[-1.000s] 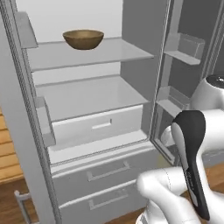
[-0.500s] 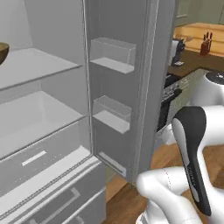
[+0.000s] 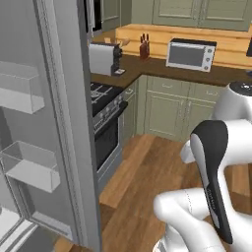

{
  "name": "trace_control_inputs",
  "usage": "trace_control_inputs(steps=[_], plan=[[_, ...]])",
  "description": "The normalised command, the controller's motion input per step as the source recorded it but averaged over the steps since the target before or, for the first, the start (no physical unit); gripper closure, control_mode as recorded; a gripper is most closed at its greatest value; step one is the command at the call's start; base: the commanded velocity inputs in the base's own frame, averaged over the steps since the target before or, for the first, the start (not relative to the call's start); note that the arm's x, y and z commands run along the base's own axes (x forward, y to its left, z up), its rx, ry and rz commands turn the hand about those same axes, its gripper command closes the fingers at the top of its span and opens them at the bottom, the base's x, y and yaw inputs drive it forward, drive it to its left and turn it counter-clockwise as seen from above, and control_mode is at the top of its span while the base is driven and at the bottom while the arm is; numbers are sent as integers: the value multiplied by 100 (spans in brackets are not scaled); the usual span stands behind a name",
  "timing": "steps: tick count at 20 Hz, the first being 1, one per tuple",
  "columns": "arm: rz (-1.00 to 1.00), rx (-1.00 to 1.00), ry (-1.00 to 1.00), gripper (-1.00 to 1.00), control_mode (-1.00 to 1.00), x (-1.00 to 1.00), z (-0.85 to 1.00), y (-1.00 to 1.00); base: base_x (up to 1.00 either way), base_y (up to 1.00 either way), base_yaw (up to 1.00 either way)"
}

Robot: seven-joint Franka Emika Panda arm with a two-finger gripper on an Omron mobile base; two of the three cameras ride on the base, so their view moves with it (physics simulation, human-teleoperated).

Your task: Grab a lemon wedge from the fridge and one ice cube from the ice bowl, and put them in the glass of lemonade.

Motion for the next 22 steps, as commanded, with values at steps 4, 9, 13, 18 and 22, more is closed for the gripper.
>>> trace_control_inputs(steps=[4, 9, 13, 18, 22], plan=[[0, 0, 0, 100, 100, 0, 0, 0, 93, -79, 6], [0, 0, 0, 100, 100, 0, 0, 0, 100, -27, 36], [0, 0, 0, 100, 100, 0, 0, 0, 100, 0, 54], [0, 0, 0, 100, 100, 0, 0, 0, 94, 10, 57], [0, 0, 0, 100, 100, 0, 0, 0, 57, 51, 59]])
